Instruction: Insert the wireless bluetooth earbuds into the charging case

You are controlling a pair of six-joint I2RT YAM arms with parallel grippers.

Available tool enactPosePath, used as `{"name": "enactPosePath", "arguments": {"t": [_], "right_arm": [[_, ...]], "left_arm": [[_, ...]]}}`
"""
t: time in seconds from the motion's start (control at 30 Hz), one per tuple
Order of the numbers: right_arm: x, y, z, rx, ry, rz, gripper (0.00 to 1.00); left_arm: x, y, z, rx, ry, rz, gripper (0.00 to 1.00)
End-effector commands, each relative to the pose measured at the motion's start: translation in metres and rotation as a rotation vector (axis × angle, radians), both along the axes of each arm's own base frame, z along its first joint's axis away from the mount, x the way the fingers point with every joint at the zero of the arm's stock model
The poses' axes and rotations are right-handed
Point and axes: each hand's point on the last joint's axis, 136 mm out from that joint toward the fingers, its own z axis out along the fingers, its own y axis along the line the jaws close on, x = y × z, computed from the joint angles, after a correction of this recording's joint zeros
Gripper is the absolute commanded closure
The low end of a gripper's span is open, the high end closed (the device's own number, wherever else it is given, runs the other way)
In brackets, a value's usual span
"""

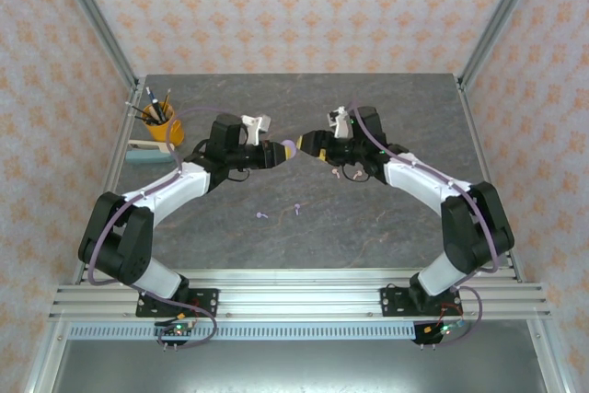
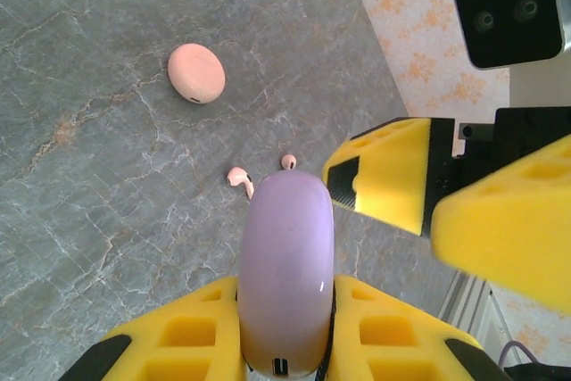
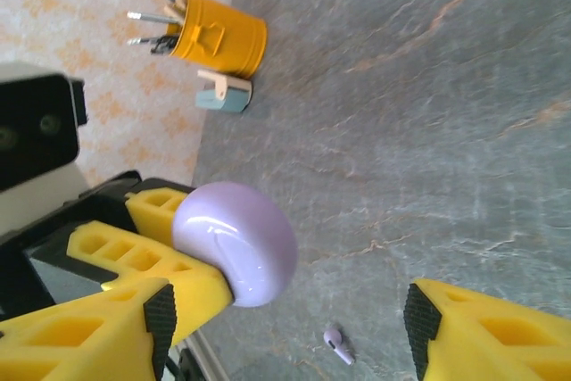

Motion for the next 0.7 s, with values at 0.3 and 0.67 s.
{"name": "enactPosePath", "arguments": {"t": [0.3,0.67], "right_arm": [[0.013,0.016,-0.017,-0.024,-0.014,0.027,0.35],[0.052,-0.006,-0.042,0.028,0.082,-0.136,0.40]], "left_arm": [[0.000,-0.005,0.031,-0.038,-0.050,-0.049,0.87],[-0.017,-0.001,0.040,-0.031,-0.074,-0.076,0.90]]}}
